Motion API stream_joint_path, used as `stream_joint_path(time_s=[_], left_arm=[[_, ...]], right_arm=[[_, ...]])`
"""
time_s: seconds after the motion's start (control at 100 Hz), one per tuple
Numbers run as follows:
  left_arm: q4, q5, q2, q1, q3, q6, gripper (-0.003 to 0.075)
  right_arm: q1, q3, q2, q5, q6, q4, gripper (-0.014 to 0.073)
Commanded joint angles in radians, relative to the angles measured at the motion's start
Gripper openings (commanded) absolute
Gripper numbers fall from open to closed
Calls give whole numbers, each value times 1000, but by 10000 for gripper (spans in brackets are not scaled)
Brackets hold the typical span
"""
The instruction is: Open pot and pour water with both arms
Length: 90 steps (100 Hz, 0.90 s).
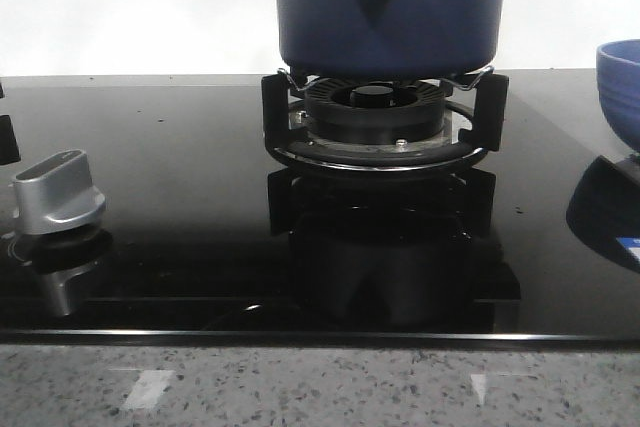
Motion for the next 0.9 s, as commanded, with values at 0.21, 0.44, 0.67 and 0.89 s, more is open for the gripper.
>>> stream_joint_path(time_s=[0.21,0.44,0.67,0.89], left_arm=[[-111,14,-52,2,-32,4,379],[-111,14,-52,2,-32,4,379],[-111,5,-52,2,-32,4,379],[-139,2,-52,4,-34,27,379]], right_arm=[[-5,-33,76,-33,3,33,455],[-5,-29,114,-58,3,55,371],[-5,-27,153,-52,3,59,190],[-5,-27,155,-67,1,63,53]])
